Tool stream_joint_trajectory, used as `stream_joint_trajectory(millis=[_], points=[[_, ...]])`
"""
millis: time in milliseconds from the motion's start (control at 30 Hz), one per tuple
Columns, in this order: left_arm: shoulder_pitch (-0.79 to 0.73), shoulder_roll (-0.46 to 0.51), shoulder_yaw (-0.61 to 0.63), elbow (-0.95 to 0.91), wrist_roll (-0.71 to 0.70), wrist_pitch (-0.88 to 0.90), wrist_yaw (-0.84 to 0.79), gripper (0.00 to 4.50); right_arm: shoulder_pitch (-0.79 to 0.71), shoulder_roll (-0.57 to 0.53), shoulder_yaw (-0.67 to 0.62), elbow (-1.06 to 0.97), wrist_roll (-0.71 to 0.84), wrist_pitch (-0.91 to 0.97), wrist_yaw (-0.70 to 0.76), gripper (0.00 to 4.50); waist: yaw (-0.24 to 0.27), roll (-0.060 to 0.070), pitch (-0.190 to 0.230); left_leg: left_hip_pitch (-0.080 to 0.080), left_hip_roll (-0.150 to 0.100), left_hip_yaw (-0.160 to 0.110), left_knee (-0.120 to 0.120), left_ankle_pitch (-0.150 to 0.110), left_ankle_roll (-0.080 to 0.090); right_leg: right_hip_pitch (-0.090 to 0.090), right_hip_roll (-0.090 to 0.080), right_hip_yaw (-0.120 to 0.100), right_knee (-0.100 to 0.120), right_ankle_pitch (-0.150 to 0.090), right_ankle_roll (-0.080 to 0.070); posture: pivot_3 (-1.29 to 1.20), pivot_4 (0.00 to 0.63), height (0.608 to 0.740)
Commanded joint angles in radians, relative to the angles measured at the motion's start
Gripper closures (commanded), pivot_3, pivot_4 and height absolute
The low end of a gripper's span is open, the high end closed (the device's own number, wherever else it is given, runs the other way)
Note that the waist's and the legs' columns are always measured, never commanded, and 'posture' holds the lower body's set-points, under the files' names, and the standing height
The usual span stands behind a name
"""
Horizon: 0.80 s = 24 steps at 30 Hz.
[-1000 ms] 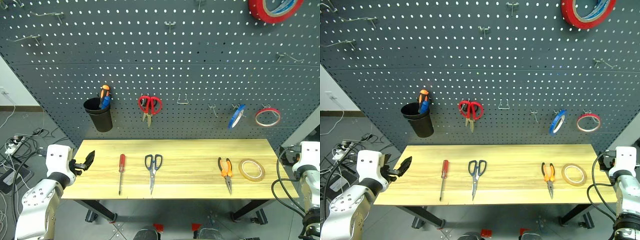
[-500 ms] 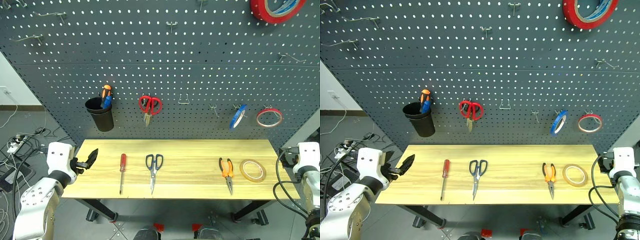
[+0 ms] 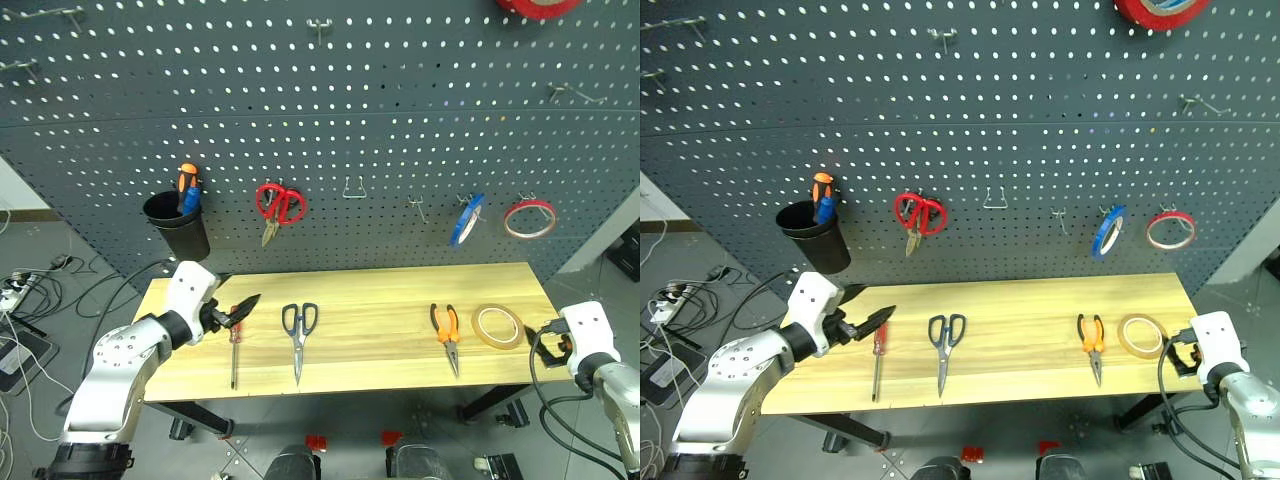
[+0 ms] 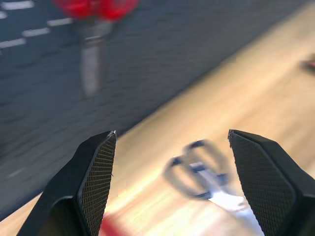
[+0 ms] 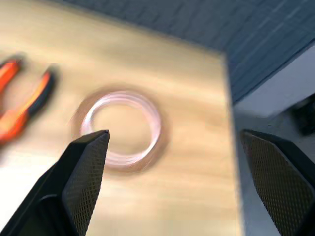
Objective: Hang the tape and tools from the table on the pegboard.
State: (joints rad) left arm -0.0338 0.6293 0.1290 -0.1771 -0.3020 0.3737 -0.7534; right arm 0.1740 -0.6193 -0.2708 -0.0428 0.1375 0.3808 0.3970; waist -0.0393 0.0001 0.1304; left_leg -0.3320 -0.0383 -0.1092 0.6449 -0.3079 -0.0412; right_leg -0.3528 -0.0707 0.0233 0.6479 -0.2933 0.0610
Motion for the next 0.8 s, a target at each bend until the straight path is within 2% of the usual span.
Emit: stream_joint_trajectory(millis=[33,100,233,300,500,800], points=[[-0.036,0.047,-0.04,-0.049,-0.043,0.033,-0.097,0.67,-0.018,-0.021,-0.017,-0.15,0.053,0.146,0.032,0.0,-0.016,-0.001,0.017,0.0,0.0,0.0,0.0,0.0,0.0,0.0,0.0,0.0,0.0,0.0,0.0,-0.14,0.186,0.74],[-0.056,0.068,-0.062,-0.046,-0.037,0.043,-0.128,0.67,-0.041,-0.023,-0.001,-0.181,0.076,0.211,0.057,0.0,-0.027,-0.004,0.035,-0.001,0.001,0.0,0.0,0.0,0.0,-0.001,0.0,0.0,0.001,0.0,0.0,-0.14,0.214,0.74],[-0.076,0.096,-0.109,-0.045,-0.025,0.036,-0.18,0.67,-0.123,-0.03,0.06,-0.165,0.075,0.285,0.083,0.0,-0.045,-0.009,0.062,-0.004,0.009,0.0,0.0,0.0,0.0,-0.004,0.001,-0.001,0.001,0.0,0.0,-0.14,0.229,0.74],[-0.1,0.092,-0.132,-0.037,-0.026,0.035,-0.197,0.67,-0.183,-0.036,0.102,-0.117,0.063,0.305,0.097,0.0,-0.047,-0.009,0.068,-0.011,0.009,0.001,0.001,0.0,0.0,-0.011,0.001,-0.001,0.002,0.001,0.0,-0.14,0.234,0.74],[-0.214,0.063,-0.25,0.034,0.013,-0.023,-0.279,0.67,-0.364,-0.06,0.227,0.11,0.012,0.266,0.18,0.0,-0.045,-0.009,0.088,-0.034,0.009,0.0,0.01,0.0,0.0,-0.034,0.0,-0.004,0.012,0.001,0.0,-0.13,0.247,0.74],[-0.291,0.003,-0.33,0.107,0.066,-0.108,-0.306,0.67,-0.59,-0.026,0.34,0.467,-0.07,0.168,0.234,0.0,-0.05,-0.01,0.104,-0.035,0.008,0.001,0.018,0.0,0.001,-0.035,0.0,-0.003,0.017,0.001,0.0,-0.12,0.226,0.74]])
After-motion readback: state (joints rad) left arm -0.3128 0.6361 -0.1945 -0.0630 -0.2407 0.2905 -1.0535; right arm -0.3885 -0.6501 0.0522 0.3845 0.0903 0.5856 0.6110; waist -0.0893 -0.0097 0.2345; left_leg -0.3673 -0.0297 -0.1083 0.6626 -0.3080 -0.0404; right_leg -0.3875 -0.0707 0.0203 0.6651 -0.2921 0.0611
